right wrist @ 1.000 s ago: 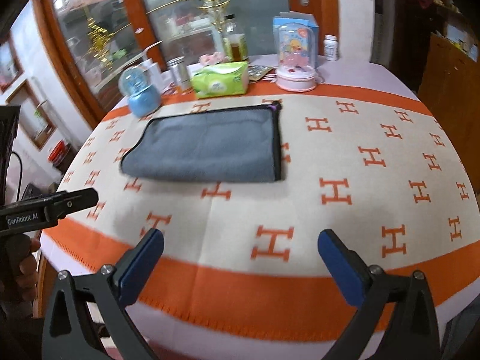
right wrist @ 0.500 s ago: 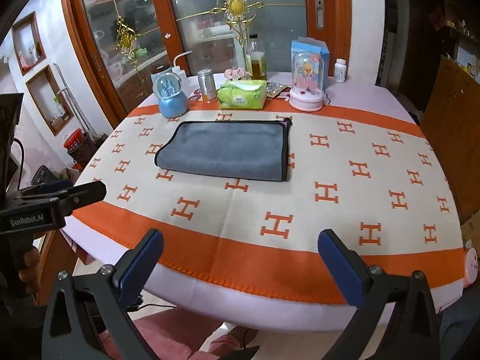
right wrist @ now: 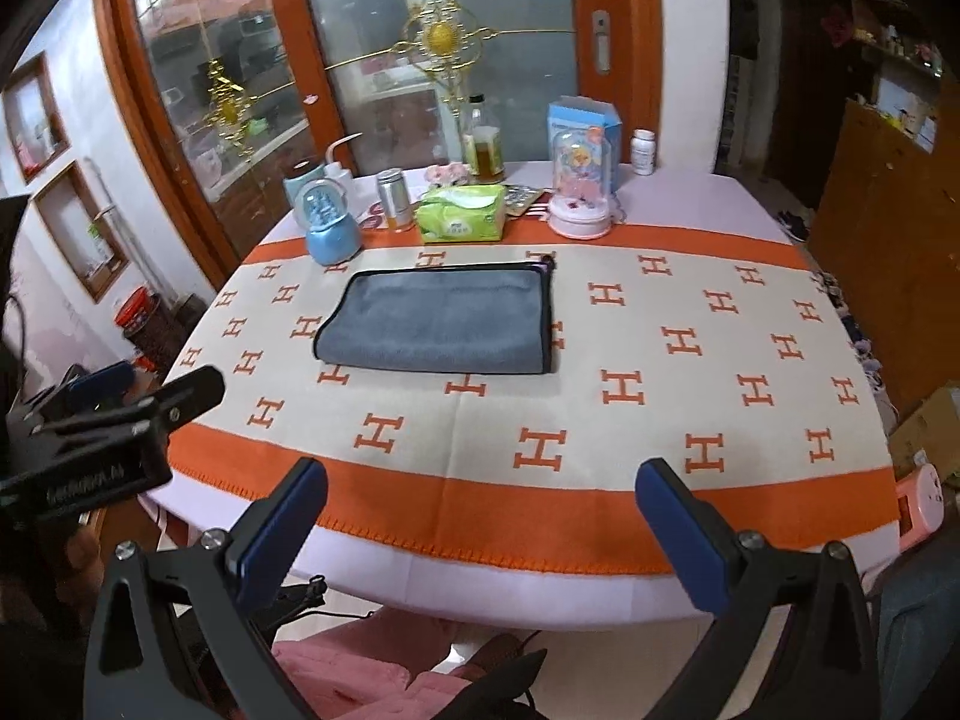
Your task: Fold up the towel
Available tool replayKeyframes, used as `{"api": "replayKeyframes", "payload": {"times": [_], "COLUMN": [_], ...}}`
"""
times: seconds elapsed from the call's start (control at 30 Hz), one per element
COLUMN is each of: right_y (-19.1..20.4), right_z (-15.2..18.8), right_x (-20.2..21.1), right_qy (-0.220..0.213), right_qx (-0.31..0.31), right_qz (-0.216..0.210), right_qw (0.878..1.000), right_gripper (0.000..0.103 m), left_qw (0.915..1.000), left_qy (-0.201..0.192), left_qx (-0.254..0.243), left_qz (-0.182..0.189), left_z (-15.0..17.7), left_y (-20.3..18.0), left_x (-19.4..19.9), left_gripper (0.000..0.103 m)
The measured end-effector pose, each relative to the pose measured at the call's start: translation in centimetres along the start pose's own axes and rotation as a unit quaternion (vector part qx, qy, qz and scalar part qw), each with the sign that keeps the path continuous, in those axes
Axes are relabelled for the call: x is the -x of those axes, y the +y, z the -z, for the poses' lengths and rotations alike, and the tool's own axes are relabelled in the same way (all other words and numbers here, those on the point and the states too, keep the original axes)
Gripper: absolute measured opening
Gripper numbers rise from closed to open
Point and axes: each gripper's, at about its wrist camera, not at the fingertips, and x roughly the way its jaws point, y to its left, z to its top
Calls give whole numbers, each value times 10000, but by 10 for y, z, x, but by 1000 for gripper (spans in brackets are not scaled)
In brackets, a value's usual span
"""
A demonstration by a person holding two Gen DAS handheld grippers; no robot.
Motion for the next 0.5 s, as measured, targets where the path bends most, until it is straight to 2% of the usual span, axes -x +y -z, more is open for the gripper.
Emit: {"api": "replayKeyframes", "payload": {"times": [0.13,0.3,0.5], "right_y": [3,15,16], "right_z": [3,11,19], "right_x": [0,4,3], "right_qy": [-49,-219,-275], "right_qx": [-147,-43,-124], "right_qz": [88,89,90], "right_qw": [9998,9997,9995], "right_gripper": [103,103,103], "left_qw": [9999,9993,9993], "left_qy": [-11,-133,-113], "left_qx": [-34,-81,-20], "left_qz": [-116,-338,-363], "left_z": [7,18,29], "left_y": [-5,-7,-2], "left_x": [1,4,3], "left_gripper": [102,102,102]}}
